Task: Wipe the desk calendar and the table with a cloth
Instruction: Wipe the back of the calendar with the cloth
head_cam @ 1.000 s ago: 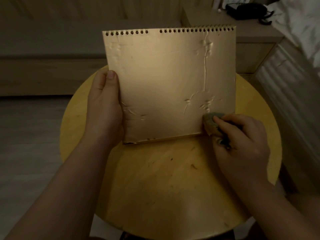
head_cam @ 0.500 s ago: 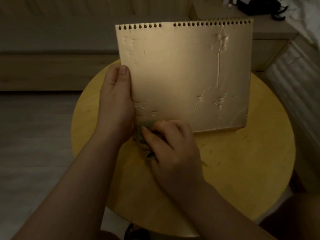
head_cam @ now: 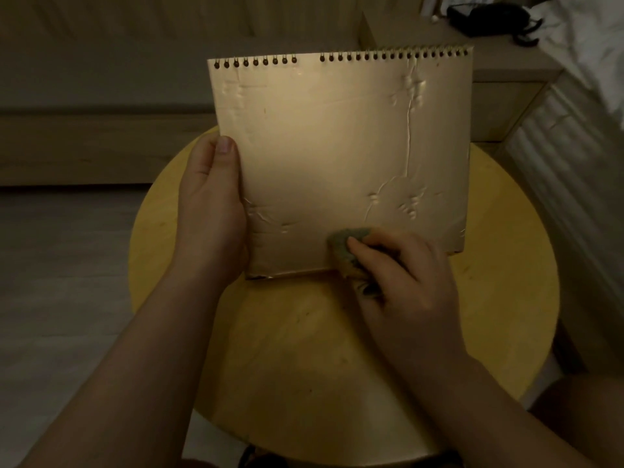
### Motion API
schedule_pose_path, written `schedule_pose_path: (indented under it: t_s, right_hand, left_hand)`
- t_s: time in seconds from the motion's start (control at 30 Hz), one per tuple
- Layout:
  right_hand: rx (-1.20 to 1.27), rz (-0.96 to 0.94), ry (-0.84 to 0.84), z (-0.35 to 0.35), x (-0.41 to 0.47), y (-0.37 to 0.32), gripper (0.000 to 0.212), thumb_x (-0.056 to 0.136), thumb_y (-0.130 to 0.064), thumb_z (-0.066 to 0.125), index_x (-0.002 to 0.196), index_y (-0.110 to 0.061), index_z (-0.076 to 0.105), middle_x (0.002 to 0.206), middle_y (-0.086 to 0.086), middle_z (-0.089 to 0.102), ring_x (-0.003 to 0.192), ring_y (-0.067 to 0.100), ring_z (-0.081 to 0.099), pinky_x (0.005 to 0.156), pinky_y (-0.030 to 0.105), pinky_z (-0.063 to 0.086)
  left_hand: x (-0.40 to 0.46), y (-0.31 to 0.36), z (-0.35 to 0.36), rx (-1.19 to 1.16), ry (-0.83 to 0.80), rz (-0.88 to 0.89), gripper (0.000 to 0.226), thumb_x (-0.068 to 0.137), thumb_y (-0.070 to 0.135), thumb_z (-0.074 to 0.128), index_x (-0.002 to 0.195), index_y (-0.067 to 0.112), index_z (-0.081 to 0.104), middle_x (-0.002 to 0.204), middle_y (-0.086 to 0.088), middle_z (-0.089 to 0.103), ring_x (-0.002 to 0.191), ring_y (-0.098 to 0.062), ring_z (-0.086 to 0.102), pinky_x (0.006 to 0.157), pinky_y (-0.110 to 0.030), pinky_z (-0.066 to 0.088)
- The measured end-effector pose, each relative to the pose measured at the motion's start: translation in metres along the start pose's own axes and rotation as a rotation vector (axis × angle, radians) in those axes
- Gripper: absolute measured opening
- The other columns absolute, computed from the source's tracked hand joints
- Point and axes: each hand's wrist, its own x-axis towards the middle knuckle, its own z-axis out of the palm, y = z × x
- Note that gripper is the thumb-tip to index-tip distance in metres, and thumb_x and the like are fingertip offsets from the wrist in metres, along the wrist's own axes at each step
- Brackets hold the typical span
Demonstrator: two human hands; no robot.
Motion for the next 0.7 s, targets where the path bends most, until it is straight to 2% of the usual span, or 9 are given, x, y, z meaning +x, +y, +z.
schedule_pose_path:
  t_s: [0.27, 0.37, 0.53, 0.7]
  right_hand:
    - [-0.127, 0.043, 0.046, -0.032, -0.006, 0.063, 0.033, 0.089, -0.006, 0.063, 0.118, 0.002, 0.075, 0.110, 0.023, 0.070, 0.100, 0.038, 0.061, 0.094, 0.031, 0.038]
    - [-0.136, 0.009, 0.059, -0.033, -0.007, 0.072, 0.030, 0.089, -0.001, 0.067, 0.118, 0.002, 0.075, 0.110, 0.023, 0.070, 0.098, 0.040, 0.063, 0.093, 0.031, 0.040]
    - [-0.115, -0.035, 0.169, -0.040, 0.005, 0.082, 0.034, 0.087, 0.001, 0.071, 0.120, 0.002, 0.074, 0.112, 0.023, 0.069, 0.102, 0.033, 0.061, 0.091, 0.034, 0.046]
    - [-0.131, -0.152, 0.091, -0.045, 0.022, 0.090, 0.029, 0.095, -0.007, 0.066, 0.121, 0.003, 0.074, 0.113, 0.025, 0.069, 0.102, 0.038, 0.062, 0.092, 0.036, 0.043]
  left_hand:
    - [0.003, -0.004, 0.001, -0.004, 0.026, 0.017, 0.039, 0.109, 0.037, 0.045, 0.084, 0.043, 0.074, 0.082, 0.016, 0.072, 0.075, 0.002, 0.062, 0.067, -0.021, 0.052]
    - [0.004, -0.006, 0.002, 0.013, 0.033, 0.023, 0.036, 0.108, 0.038, 0.046, 0.086, 0.044, 0.074, 0.082, 0.018, 0.071, 0.075, 0.003, 0.061, 0.067, -0.020, 0.051]
    - [0.004, -0.006, 0.000, 0.049, 0.047, 0.024, 0.030, 0.105, 0.045, 0.047, 0.089, 0.045, 0.073, 0.084, 0.019, 0.071, 0.075, 0.004, 0.061, 0.067, -0.020, 0.050]
    - [0.001, -0.004, 0.001, 0.094, 0.051, 0.036, 0.033, 0.107, 0.045, 0.045, 0.085, 0.043, 0.070, 0.079, 0.020, 0.069, 0.070, 0.006, 0.059, 0.060, -0.014, 0.048]
